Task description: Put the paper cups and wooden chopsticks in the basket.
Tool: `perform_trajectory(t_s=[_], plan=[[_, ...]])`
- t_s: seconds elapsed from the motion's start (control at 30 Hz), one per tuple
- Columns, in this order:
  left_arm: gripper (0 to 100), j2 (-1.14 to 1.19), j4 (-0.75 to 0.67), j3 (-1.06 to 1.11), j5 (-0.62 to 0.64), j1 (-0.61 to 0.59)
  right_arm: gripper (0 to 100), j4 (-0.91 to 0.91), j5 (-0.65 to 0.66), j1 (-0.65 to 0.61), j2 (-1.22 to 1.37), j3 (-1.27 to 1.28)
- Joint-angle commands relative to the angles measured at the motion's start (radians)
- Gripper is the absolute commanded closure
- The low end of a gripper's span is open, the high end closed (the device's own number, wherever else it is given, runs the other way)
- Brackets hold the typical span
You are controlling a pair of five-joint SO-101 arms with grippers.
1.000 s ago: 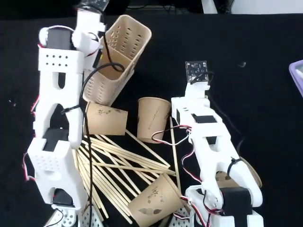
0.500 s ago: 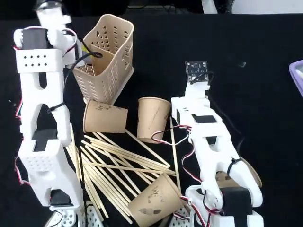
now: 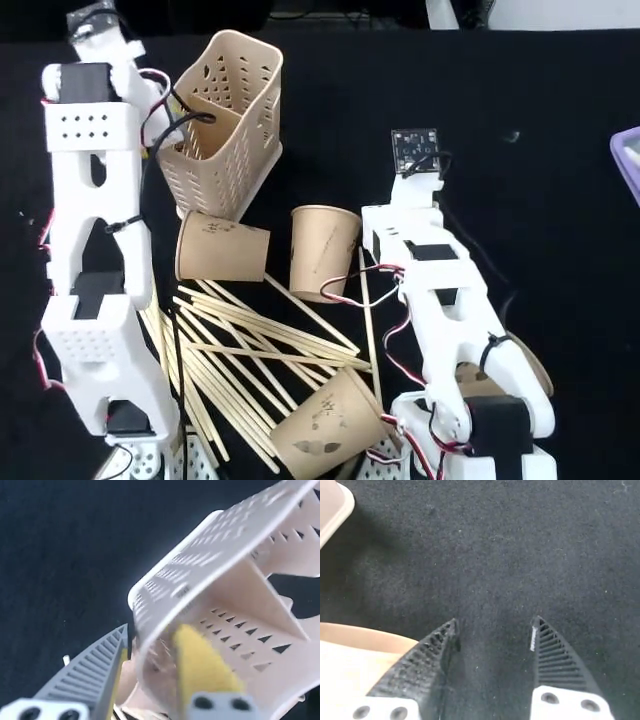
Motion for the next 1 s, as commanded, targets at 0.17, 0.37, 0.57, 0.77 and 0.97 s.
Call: perform_trajectory(t_s=[0.17,0.37,0.57,0.77,0.97], plan=[[97,-0.012,-0.233,-0.044,-0.216,-0.019,77.9,-0.018,0.011,-0.009,-0.004,-0.007],[96,-0.012,-0.288,-0.044,-0.384,-0.019,77.9,-0.018,0.011,-0.009,-0.004,-0.007],[74,-0.015,-0.175,-0.053,-0.296,-0.03,77.9,-0.018,0.011,-0.009,-0.004,-0.005],[75,-0.012,-0.121,-0.025,-0.129,-0.073,77.9,-0.018,0.011,-0.009,-0.004,-0.005],[82,-0.014,-0.112,0.067,-0.084,-0.064,77.9,-0.018,0.011,-0.009,-0.004,-0.005]])
